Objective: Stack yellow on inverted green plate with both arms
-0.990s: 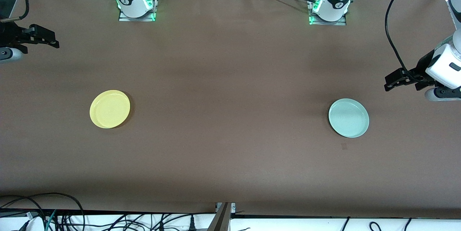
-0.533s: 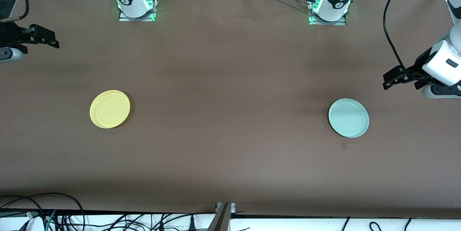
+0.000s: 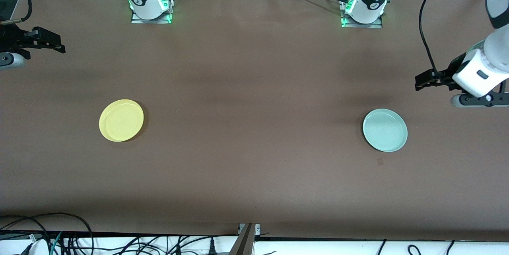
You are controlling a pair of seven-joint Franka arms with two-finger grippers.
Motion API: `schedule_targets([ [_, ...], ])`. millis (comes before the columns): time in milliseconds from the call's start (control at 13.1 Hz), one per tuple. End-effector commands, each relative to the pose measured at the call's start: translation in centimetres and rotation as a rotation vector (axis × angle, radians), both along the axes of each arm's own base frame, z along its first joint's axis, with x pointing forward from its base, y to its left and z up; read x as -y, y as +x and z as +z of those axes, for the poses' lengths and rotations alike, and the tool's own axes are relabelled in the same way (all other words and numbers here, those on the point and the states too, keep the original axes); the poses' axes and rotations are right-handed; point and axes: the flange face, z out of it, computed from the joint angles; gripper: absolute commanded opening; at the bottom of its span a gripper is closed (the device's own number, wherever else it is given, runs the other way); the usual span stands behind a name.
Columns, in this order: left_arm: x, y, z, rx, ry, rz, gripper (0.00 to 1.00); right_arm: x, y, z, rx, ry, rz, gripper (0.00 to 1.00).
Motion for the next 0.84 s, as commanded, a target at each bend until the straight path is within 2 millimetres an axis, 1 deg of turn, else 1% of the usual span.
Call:
schedule_targets([
  [0, -1.5, 0.6, -3.3, -0.073, 0.030, -0.018, 1.00, 0.1, 0.2, 0.4, 0.009, -0.014, -0.010, 1.00],
  [152, -1.4, 0.0, -6.3, -0.073, 0.033, -0.024, 1.00, 0.2, 0.2, 0.4, 0.009, -0.014, -0.011, 1.00],
  [228, -1.8, -0.4, -8.2, -0.065, 0.031, -0.016, 1.00, 0.2, 0.2, 0.4, 0.009, -0.014, -0.011, 1.00],
  [304, -2.8, -1.0, -11.1, -0.059, 0.028, -0.004, 1.00, 0.2, 0.2, 0.4, 0.010, -0.014, -0.011, 1.00],
  [381, -2.7, -1.6, -13.6, -0.037, 0.025, -0.009, 1.00, 0.1, 0.2, 0.4, 0.009, -0.014, -0.010, 1.00],
  [609, -3.4, -3.4, -20.4, 0.054, 0.014, -0.004, 1.00, 0.1, 0.2, 0.4, 0.010, -0.014, -0.010, 1.00],
  [685, -4.2, -3.9, -22.3, 0.079, 0.008, 0.008, 1.00, 0.1, 0.2, 0.4, 0.010, -0.014, -0.010, 1.00],
  [761, -5.3, -3.9, -24.3, 0.077, 0.018, 0.007, 1.00, 0.1, 0.2, 0.4, 0.010, -0.014, -0.010, 1.00],
])
